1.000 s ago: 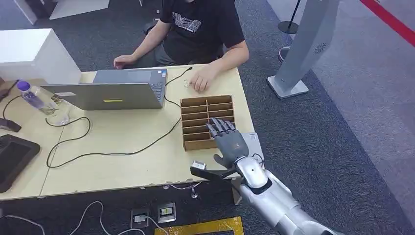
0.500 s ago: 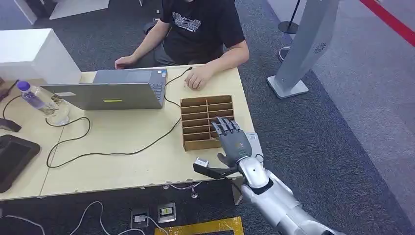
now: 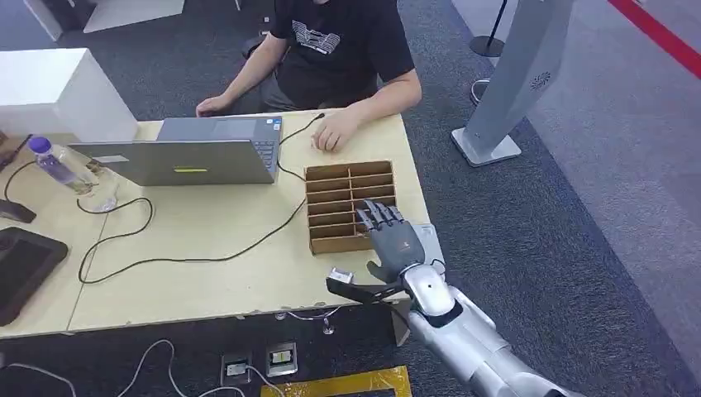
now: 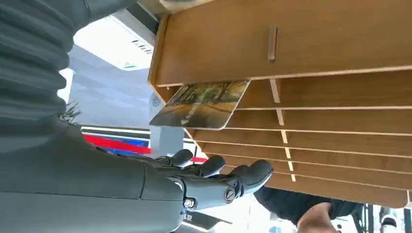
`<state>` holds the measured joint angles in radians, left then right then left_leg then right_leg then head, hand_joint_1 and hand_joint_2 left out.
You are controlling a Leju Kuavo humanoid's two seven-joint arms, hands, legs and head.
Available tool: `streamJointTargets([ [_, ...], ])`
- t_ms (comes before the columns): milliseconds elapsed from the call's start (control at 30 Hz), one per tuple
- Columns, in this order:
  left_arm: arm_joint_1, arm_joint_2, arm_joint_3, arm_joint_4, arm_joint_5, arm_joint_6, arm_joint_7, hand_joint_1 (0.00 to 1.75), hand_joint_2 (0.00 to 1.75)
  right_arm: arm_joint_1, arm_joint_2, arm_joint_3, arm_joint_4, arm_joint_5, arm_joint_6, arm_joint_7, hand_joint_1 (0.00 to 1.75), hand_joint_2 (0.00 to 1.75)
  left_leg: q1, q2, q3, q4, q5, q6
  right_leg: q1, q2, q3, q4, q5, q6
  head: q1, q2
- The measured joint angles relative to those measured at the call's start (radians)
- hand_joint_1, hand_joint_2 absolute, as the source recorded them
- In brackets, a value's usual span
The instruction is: Pass the card to the sensor for recognition and then transmit it.
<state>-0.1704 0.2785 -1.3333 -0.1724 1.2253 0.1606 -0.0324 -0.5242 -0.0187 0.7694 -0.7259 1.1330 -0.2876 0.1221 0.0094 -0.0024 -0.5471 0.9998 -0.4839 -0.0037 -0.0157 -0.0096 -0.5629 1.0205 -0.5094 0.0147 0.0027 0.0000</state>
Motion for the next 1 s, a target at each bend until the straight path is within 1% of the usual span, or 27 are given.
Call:
streamJointTargets([
  [467,0.000,0.000,-0.018,0.000,-0.002,0.000,-0.002,0.00,0.00,-0.004,-0.008,0.000,0.000,-0.027,-0.039,-0.014,1.75,1.75,0.000,0.000,0.000,0.000,0.000,0.000,0.000,0.000,0.000,0.000,0.000,0.000,0.000,0.000],
  [1000,0.000,0.000,-0.024,0.000,-0.001,0.002,-0.002,0.00,0.00,-0.004,-0.011,0.000,-0.005,-0.041,-0.055,-0.034,1.75,1.75,0.000,0.000,0.000,0.000,0.000,0.000,0.000,0.000,0.000,0.000,0.000,0.000,0.000,0.000],
])
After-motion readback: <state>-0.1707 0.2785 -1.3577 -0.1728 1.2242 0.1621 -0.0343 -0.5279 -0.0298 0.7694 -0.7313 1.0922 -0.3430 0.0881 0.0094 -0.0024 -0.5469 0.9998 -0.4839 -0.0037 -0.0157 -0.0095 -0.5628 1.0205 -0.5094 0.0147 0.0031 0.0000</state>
